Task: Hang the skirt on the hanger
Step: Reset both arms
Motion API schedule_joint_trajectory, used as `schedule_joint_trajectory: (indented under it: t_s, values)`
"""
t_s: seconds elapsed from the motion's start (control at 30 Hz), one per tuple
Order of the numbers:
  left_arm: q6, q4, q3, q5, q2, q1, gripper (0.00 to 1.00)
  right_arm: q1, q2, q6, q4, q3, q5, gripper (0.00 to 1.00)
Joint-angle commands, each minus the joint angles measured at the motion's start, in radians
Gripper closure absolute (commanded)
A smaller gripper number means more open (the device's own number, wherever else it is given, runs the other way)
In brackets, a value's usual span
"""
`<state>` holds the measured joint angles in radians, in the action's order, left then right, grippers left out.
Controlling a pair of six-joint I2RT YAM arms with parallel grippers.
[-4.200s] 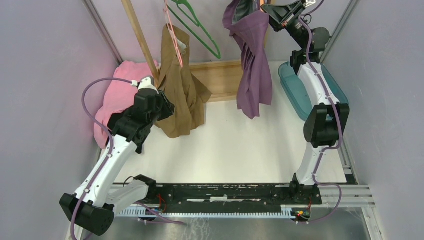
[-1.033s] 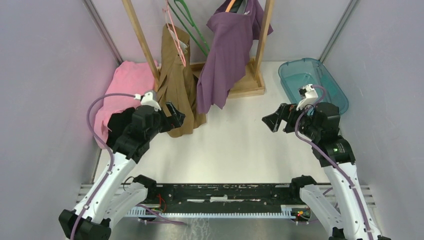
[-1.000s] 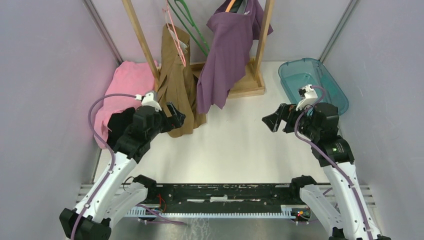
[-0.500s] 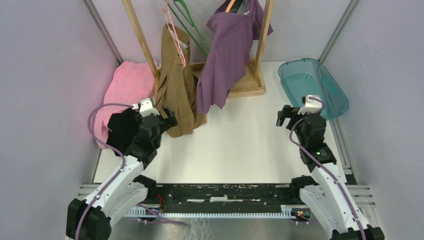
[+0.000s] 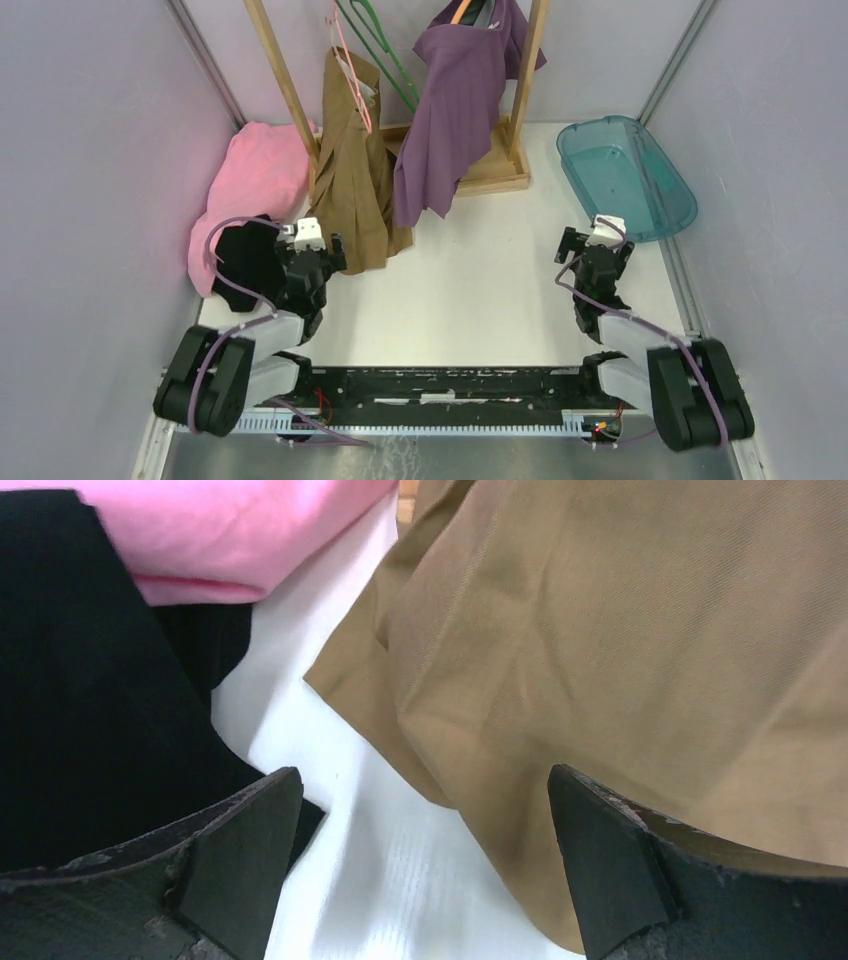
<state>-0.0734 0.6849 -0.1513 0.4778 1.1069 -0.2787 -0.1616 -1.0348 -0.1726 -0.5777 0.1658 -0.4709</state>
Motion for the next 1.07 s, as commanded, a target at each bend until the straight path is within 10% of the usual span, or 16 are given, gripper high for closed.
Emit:
schedule_joint_trajectory:
  t_s: [0.0,0.33,1.03]
  values:
    - [0.125,0.252,-0.054,-0.133,0.159,0.065,0.01,-0.002,-0.207,0.055,-0.311,0.052,-0.123,0.0]
    - [0.142,0.541,-0.037,-0.211,0.355,0.13,0.01,0.007,-0.476,0.172,-0.482,0.106,0.101,0.0]
    - [0.075,0.439,-0.103,-0.255,0.387,0.199,0.01,0.021,-0.472,0.162,-0.367,0.156,0.13,0.0]
